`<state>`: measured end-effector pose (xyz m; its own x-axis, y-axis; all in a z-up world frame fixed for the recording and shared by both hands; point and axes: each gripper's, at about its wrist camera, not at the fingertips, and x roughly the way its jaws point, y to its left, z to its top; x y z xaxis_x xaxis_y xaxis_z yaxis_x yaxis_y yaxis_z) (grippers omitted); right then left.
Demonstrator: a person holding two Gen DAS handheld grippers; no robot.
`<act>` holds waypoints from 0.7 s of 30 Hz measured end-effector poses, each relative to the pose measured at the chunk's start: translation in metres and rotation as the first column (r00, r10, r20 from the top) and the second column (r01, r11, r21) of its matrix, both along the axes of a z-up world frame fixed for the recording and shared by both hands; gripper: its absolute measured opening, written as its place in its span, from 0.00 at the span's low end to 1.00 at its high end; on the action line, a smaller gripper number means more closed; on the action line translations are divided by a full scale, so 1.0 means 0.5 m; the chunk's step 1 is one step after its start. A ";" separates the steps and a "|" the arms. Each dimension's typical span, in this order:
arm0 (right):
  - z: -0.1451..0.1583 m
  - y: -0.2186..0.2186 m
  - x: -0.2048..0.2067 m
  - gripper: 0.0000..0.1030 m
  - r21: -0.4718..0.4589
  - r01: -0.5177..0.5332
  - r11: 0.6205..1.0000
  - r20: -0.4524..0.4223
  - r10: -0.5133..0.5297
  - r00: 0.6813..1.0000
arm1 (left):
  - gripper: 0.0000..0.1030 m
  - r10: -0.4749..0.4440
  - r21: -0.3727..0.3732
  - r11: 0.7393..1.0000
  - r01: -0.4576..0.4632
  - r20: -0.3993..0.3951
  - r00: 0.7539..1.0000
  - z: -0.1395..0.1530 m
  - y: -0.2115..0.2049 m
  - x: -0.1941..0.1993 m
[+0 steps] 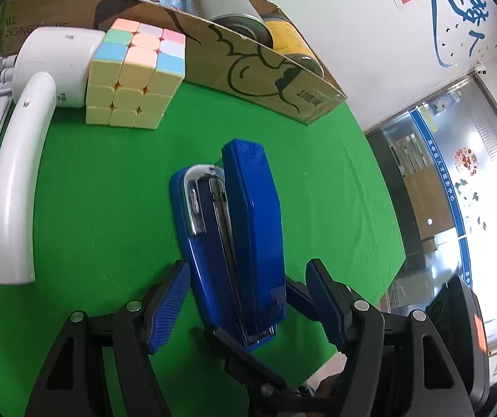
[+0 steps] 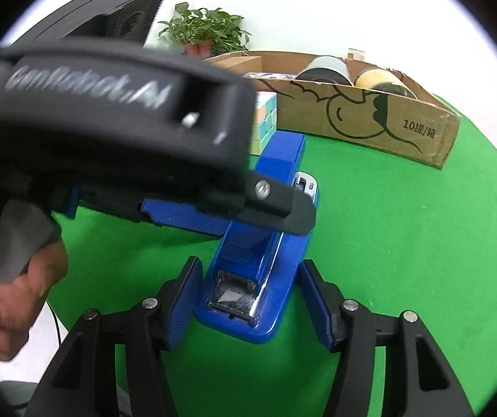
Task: Organize rigid objects
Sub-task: 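Move the right tool to the blue stapler and grasp it, then lift the blue stapler and lower it into the box beside the game box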
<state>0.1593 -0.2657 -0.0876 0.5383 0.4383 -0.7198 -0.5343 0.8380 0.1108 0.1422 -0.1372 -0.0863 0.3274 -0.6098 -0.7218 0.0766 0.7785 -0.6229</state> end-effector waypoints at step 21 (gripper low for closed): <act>0.003 -0.058 0.035 0.41 0.297 0.118 0.948 -0.268 -0.036 0.963 | 0.47 0.001 0.000 1.000 -0.001 -0.028 1.000 0.003 -0.013 0.003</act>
<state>0.1771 -0.2945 -0.0863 0.3945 0.6244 -0.6742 -0.3887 0.7782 0.4933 0.1436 -0.1435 -0.0849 0.3081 -0.6093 -0.7307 0.0580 0.7786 -0.6248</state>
